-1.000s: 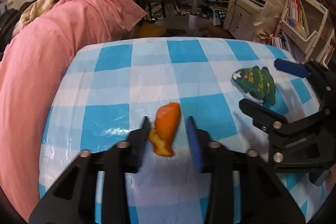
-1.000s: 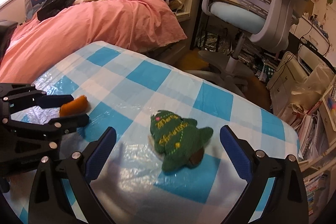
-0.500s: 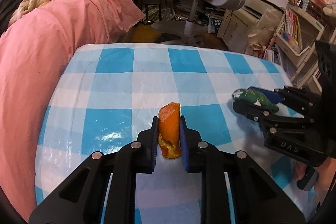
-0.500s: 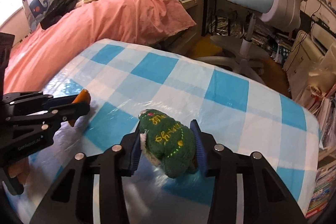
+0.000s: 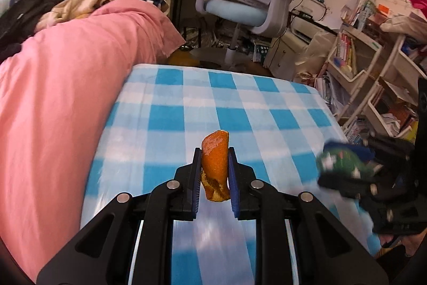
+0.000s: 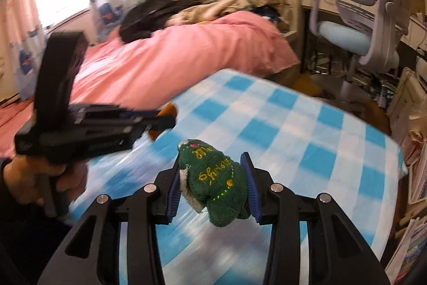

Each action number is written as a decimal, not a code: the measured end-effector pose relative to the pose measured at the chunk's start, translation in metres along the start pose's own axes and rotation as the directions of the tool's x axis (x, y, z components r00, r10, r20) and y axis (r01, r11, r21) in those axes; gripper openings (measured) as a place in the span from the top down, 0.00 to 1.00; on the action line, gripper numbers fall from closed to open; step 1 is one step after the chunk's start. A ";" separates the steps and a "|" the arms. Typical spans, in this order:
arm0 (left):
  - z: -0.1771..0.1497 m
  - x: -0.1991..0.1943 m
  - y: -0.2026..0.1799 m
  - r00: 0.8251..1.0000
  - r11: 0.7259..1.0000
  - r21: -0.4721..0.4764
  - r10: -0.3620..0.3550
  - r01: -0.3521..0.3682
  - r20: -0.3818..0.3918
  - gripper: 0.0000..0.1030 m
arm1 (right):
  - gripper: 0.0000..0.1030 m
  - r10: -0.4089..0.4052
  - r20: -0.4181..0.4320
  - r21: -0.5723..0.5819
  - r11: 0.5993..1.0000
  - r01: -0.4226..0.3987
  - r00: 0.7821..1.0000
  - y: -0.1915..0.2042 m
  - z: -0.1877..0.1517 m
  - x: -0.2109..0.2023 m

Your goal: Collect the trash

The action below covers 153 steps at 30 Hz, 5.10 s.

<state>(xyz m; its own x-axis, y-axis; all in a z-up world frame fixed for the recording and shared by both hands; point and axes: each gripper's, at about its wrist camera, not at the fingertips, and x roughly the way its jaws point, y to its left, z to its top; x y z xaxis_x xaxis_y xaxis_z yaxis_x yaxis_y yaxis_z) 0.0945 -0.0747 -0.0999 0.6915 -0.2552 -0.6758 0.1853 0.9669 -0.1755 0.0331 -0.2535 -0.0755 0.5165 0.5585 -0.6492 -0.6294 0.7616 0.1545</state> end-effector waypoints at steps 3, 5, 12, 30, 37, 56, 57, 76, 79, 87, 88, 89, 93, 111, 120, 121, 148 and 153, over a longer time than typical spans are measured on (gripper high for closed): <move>-0.027 -0.032 -0.001 1.000 1.000 0.007 0.009 -0.009 0.005 0.83 | 0.60 0.078 -0.021 -0.033 0.996 -0.079 0.997 0.038 -0.026 -0.017; -0.046 -0.049 -0.002 1.000 1.000 0.012 0.018 -0.018 0.003 0.83 | 0.60 0.122 -0.040 -0.056 0.991 -0.124 0.992 0.060 -0.039 -0.025; -0.119 -0.105 -0.011 0.999 0.999 0.026 0.021 -0.020 -0.032 0.83 | 0.59 0.254 -0.228 -0.105 0.953 -0.283 0.940 0.134 -0.102 -0.019; -0.268 -0.136 -0.033 0.938 0.999 -0.020 0.037 -0.047 -0.345 0.75 | 0.21 -0.046 -0.355 -0.176 0.984 -0.018 0.934 0.150 -0.167 -0.036; -0.243 -0.162 -0.032 0.979 0.986 -0.009 0.163 -0.165 -0.121 0.38 | 0.09 -0.441 -0.215 -0.144 0.897 0.418 0.871 0.127 -0.166 -0.059; -0.212 -0.211 -0.071 0.953 0.961 0.054 0.260 -0.272 0.157 0.07 | 0.07 -0.603 -0.053 0.198 0.775 0.600 0.796 0.127 -0.176 -0.109; -0.213 -0.209 -0.070 0.953 0.961 0.056 0.261 -0.273 0.156 0.07 | 0.07 -0.604 -0.042 0.202 0.775 0.599 0.796 0.127 -0.177 -0.108; -0.209 -0.181 -0.052 0.953 0.957 0.020 0.284 -0.288 0.108 0.07 | 0.07 -0.611 -0.003 0.243 0.768 0.593 0.792 0.129 -0.178 -0.087; -0.208 -0.181 -0.052 0.954 0.959 0.021 0.280 -0.284 0.109 0.07 | 0.07 -0.616 0.008 0.235 0.767 0.598 0.787 0.132 -0.176 -0.086; -0.206 -0.183 -0.052 0.948 0.953 0.020 0.297 -0.301 0.115 0.07 | 0.07 -0.620 0.013 0.222 0.767 0.602 0.785 0.136 -0.176 -0.083; -0.206 -0.183 -0.051 0.947 0.953 0.019 0.298 -0.302 0.116 0.07 | 0.07 -0.620 0.014 0.221 0.767 0.603 0.784 0.136 -0.176 -0.083; -0.206 -0.183 -0.051 0.947 0.953 0.019 0.299 -0.303 0.115 0.07 | 0.07 -0.621 0.016 0.220 0.767 0.603 0.784 0.137 -0.176 -0.084; -0.207 -0.183 -0.051 0.948 0.953 0.020 0.297 -0.301 0.112 0.07 | 0.07 -0.621 0.016 0.220 0.767 0.603 0.784 0.136 -0.176 -0.084; -0.207 -0.184 -0.047 0.944 0.951 0.006 0.307 -0.310 0.117 0.07 | 0.07 -0.625 0.025 0.225 0.764 0.605 0.780 0.137 -0.175 -0.086; -0.207 -0.184 -0.047 0.944 0.950 0.007 0.308 -0.311 0.119 0.07 | 0.07 -0.637 0.043 0.245 0.754 0.610 0.770 0.135 -0.171 -0.092; -0.206 -0.184 -0.047 0.944 0.950 0.007 0.308 -0.311 0.120 0.07 | 0.07 -0.637 0.044 0.246 0.753 0.610 0.769 0.135 -0.171 -0.091; -0.204 -0.190 -0.047 0.942 0.949 0.004 0.311 -0.314 0.127 0.07 | 0.07 -0.643 0.052 0.245 0.750 0.614 0.764 0.138 -0.172 -0.090; -0.203 -0.192 -0.049 0.941 0.950 0.007 0.309 -0.313 0.135 0.07 | 0.07 -0.641 0.051 0.247 0.751 0.612 0.766 0.138 -0.172 -0.090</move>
<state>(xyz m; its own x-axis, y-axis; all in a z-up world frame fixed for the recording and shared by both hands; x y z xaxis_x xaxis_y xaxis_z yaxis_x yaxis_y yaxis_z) -0.1889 -0.0728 -0.1072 0.8025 0.0583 -0.5938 -0.0358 0.9981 0.0496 -0.1998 -0.2550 -0.1237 0.8288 -0.0434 -0.5579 -0.0134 0.9952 -0.0973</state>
